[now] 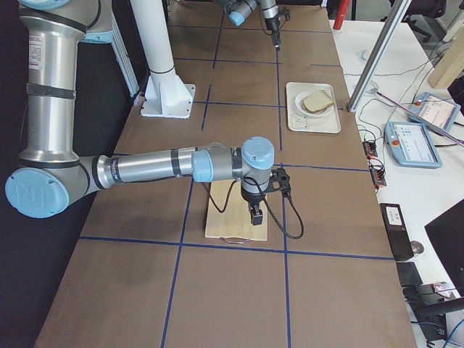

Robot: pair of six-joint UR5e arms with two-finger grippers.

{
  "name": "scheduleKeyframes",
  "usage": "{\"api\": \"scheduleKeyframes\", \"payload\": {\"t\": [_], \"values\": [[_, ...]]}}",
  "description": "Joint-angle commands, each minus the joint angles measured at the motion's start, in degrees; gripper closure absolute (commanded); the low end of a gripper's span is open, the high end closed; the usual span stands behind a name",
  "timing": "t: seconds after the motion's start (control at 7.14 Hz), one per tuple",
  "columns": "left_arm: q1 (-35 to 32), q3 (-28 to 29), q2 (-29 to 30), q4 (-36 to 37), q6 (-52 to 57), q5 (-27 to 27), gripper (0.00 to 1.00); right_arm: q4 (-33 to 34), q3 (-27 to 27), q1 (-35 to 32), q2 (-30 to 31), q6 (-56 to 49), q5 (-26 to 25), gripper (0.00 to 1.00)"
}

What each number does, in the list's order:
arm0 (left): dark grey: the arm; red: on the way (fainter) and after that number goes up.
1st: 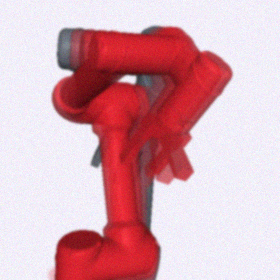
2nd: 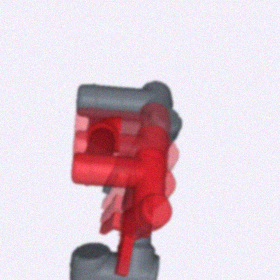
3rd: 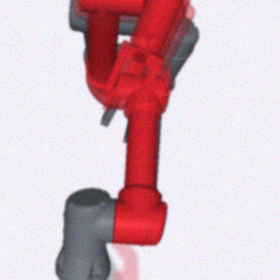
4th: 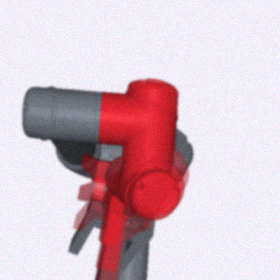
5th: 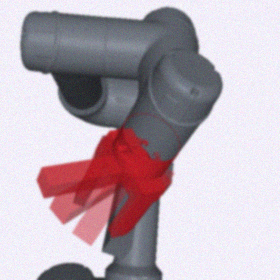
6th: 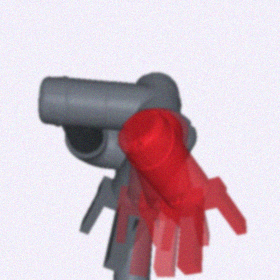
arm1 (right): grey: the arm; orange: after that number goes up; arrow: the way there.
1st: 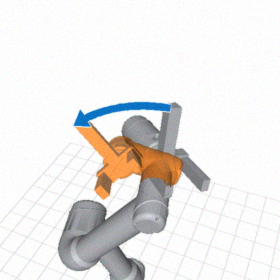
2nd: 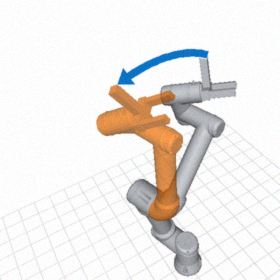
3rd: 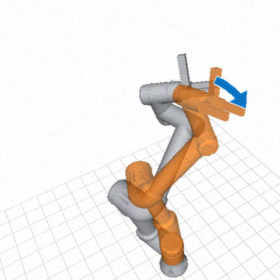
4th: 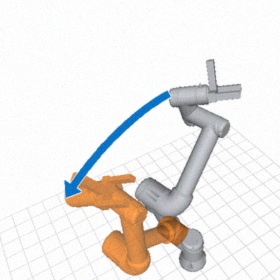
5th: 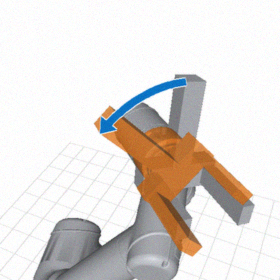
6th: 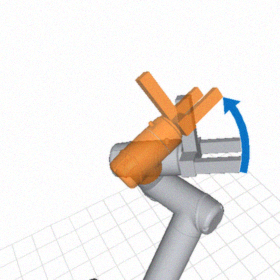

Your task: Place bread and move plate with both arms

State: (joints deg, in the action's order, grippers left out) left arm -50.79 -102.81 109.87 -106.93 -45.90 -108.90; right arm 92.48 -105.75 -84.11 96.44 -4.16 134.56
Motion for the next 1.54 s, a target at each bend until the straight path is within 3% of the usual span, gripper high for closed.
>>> {"api": "scheduleKeyframes", "payload": {"t": [0.0,0.14,0.28,0.7,0.84,1.26,1.4], "values": [[-9.27,-4.41,-2.89,17.75,23.83,-5.83,0.00,0.07,0.02,0.00,0.06,0.03,0.00,0.00],[-14.89,-4.07,-8.74,17.37,30.97,-14.33,0.00,0.07,0.02,-0.08,0.06,0.03,0.00,0.00],[-21.48,-3.46,-13.84,17.02,38.96,-18.24,0.00,0.07,0.10,-0.08,0.15,0.03,-0.09,0.00],[-34.87,1.02,-24.49,17.01,53.41,-19.34,0.00,0.07,0.28,-0.17,1.46,-0.05,-0.18,0.00],[-36.64,0.86,-28.18,17.01,55.55,-19.16,0.00,-0.02,0.28,-1.22,2.77,-0.32,-0.18,0.00],[-36.66,3.04,-29.97,17.01,55.13,-19.51,0.00,0.07,0.28,-1.84,4.10,0.03,-0.18,0.00],[-36.75,2.18,-30.15,17.10,55.13,-23.86,0.00,0.07,0.28,-1.84,4.19,0.03,-0.09,0.00]]}}
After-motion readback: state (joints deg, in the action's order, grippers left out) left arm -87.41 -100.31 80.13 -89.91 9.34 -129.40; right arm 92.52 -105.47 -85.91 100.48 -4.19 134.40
